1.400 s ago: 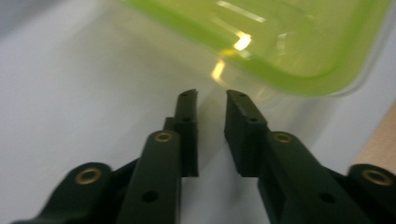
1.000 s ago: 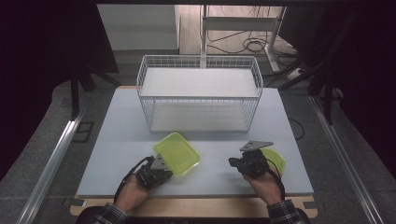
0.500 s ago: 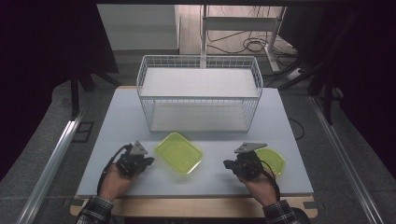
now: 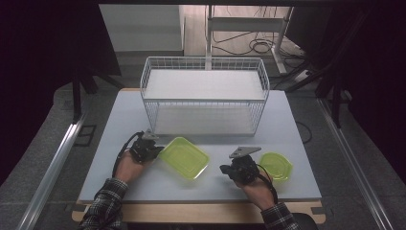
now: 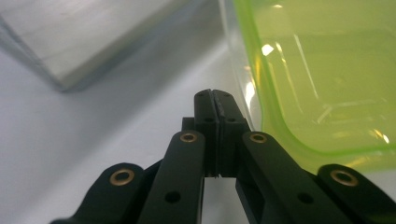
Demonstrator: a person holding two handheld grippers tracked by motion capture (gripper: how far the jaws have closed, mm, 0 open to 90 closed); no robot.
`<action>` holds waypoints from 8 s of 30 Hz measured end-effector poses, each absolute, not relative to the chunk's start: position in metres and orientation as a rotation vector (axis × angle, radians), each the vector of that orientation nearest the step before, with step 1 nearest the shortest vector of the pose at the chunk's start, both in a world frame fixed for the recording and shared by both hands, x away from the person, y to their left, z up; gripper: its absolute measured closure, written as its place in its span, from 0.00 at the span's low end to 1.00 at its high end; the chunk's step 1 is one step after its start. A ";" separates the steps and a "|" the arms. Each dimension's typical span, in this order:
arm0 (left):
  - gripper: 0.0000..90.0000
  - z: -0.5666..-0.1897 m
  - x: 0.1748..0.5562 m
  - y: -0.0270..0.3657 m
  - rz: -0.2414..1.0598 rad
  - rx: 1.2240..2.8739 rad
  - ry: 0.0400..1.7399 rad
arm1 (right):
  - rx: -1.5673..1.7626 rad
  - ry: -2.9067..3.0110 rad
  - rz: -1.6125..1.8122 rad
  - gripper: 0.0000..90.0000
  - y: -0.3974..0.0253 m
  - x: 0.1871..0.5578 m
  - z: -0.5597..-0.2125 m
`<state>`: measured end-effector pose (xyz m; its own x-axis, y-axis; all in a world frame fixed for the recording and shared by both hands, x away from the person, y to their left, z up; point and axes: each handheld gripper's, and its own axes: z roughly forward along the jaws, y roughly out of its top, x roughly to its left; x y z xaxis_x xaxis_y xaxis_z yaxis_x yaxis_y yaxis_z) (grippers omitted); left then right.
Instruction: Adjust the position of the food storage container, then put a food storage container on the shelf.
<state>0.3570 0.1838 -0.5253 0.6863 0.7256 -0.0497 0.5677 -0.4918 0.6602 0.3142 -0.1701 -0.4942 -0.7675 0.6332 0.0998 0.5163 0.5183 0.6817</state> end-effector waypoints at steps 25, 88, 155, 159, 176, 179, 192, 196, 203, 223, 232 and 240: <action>0.98 -0.521 0.287 0.143 0.206 2.290 0.845 | 1.057 2.588 1.024 0.98 -0.167 0.345 -0.507; 0.02 -0.533 0.243 0.172 0.509 2.203 0.971 | 1.138 2.621 1.212 0.11 -0.181 0.323 -0.487; 0.04 -0.532 0.244 0.175 0.543 2.212 0.965 | 1.500 2.524 1.717 0.89 -0.180 0.385 -0.424; 0.04 -0.532 0.244 0.175 0.538 2.210 0.967 | 1.487 2.492 1.740 0.89 -0.182 0.389 -0.411; 0.04 -0.532 0.245 0.175 0.537 2.210 0.962 | 1.443 2.404 1.798 0.89 -0.182 0.408 -0.364; 0.04 -0.533 0.245 0.174 0.534 2.211 0.961 | 1.442 2.377 1.813 0.89 -0.182 0.413 -0.353; 0.04 -0.533 0.245 0.174 0.532 2.208 0.960 | 1.450 2.277 1.818 0.89 -0.183 0.433 -0.325; 0.04 -0.532 0.245 0.174 0.531 2.208 0.959 | 1.466 2.235 1.805 0.89 -0.182 0.442 -0.317; 0.04 -0.532 0.245 0.175 0.528 2.209 0.959 | 1.496 2.171 1.797 0.89 -0.179 0.458 -0.309; 0.04 -0.532 0.245 0.175 0.528 2.207 0.951 | 1.582 2.090 1.708 0.89 -0.172 0.491 -0.309; 0.04 -0.532 0.245 0.175 0.528 2.211 0.947 | 1.598 2.082 1.643 0.85 -0.170 0.496 -0.313; 0.04 -0.532 0.245 0.175 0.528 2.214 0.945 | 1.561 2.083 1.552 0.81 -0.165 0.501 -0.314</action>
